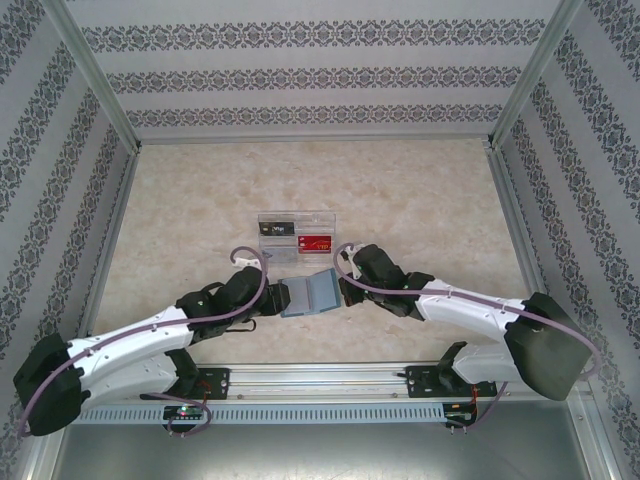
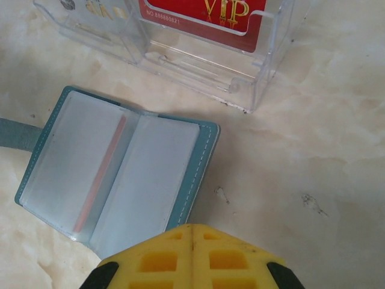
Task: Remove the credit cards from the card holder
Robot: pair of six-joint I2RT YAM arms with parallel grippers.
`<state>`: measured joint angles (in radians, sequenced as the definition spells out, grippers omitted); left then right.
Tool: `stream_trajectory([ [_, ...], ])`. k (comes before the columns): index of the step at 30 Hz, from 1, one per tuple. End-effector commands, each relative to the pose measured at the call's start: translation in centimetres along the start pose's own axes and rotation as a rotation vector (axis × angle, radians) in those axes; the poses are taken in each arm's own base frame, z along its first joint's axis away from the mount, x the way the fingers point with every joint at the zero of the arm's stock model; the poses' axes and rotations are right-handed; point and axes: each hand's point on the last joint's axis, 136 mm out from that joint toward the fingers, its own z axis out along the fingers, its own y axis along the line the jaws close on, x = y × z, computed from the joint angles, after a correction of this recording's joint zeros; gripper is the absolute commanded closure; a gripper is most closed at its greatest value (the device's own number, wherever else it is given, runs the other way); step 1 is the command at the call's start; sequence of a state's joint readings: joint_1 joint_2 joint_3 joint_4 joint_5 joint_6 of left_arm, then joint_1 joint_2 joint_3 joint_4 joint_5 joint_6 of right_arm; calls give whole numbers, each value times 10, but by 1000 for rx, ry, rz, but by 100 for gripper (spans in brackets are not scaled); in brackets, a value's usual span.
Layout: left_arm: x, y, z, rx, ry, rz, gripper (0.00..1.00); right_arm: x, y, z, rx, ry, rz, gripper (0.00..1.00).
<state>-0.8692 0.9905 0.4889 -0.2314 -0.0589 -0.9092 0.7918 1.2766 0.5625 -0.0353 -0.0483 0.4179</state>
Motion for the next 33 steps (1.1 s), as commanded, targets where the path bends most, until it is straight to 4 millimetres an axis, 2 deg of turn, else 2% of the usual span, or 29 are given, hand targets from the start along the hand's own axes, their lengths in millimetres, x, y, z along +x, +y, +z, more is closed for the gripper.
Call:
stream_trajectory([
  [1, -9, -25, 1, 61, -24, 1, 50, -2, 7, 4, -45, -8, 21, 100],
  [7, -7, -32, 9, 47, -6, 27, 52, 1, 8, 14, -48, 16, 24, 100],
  [15, -1, -28, 23, -3, 26, 43, 56, 11, 3, 27, -26, 74, 45, 100],
  [23, 9, -10, 37, -84, 52, 49, 59, 23, 2, 34, -22, 117, 63, 100],
  [33, 15, -1, 49, -132, 73, 62, 60, 25, 1, 36, -17, 127, 62, 100],
])
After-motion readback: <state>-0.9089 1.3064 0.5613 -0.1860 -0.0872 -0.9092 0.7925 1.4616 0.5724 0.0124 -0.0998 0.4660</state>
